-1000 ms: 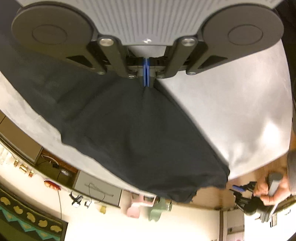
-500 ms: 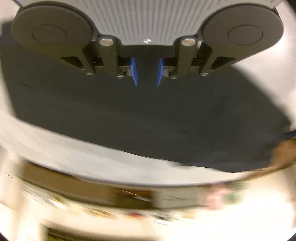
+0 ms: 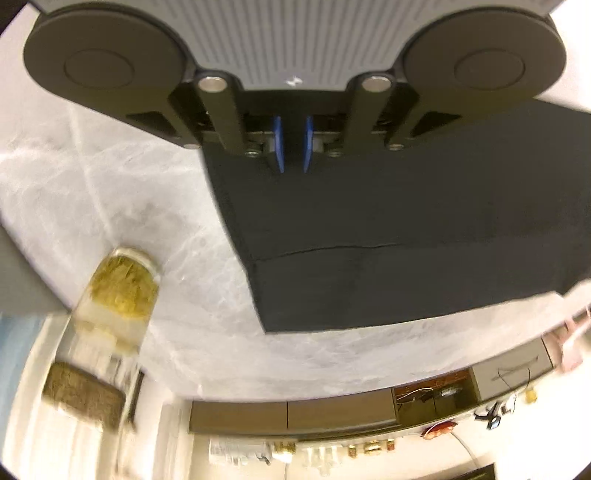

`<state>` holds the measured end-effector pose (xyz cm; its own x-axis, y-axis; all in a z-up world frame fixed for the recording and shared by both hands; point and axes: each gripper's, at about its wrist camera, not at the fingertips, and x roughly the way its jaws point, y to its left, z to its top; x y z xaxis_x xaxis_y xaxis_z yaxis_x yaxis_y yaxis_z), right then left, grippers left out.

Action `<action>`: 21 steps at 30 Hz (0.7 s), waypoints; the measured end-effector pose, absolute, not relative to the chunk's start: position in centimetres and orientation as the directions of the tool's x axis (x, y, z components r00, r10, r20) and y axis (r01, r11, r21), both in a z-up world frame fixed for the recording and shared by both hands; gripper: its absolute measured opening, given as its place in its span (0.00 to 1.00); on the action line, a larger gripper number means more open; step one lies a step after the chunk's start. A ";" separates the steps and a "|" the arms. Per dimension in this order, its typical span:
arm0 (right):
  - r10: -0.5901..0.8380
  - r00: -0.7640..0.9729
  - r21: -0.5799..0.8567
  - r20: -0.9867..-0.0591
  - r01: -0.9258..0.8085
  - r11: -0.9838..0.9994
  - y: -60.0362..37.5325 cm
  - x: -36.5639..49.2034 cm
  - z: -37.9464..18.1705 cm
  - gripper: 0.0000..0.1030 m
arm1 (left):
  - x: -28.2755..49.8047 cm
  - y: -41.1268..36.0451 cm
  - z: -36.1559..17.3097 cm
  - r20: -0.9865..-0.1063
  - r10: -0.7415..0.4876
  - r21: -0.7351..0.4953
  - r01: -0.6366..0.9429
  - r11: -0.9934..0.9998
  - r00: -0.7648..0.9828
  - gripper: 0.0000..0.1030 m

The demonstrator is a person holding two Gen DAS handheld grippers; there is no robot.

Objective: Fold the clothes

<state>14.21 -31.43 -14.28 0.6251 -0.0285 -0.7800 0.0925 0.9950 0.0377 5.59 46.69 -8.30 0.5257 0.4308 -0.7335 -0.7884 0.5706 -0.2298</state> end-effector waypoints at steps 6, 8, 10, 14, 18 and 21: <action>0.062 0.659 0.029 -0.749 -0.062 0.998 -28.5 13.5 -14.7 0.17 | 8.2 42.0 -7.7 -0.699 0.252 -0.296 -0.592 0.750 0.669 0.06; 0.027 0.647 0.000 -0.762 -0.041 0.999 -28.6 14.0 -15.0 0.17 | 9.0 41.8 -8.8 -0.729 0.249 -0.261 -0.596 0.760 0.638 0.06; -0.026 0.639 -0.035 -0.768 -0.001 0.999 -29.1 14.5 -15.1 0.22 | 8.5 42.7 -9.1 -0.729 0.296 -0.239 -0.635 0.735 0.617 0.03; -0.156 0.620 -0.129 -0.769 0.087 0.988 -29.7 14.8 -15.0 0.27 | 6.2 45.3 -8.4 -0.750 0.417 -0.192 -0.772 0.605 0.513 0.03; -0.184 0.663 -0.158 -0.725 0.101 0.982 -26.7 15.2 -13.4 0.27 | 4.1 45.4 -6.5 -0.718 0.334 -0.349 -0.731 0.587 0.611 0.05; -0.026 0.746 -0.137 -0.666 -0.089 0.987 -19.1 15.9 -10.1 0.28 | 3.8 44.5 -5.8 -0.689 0.238 -0.440 -0.656 0.614 0.685 0.06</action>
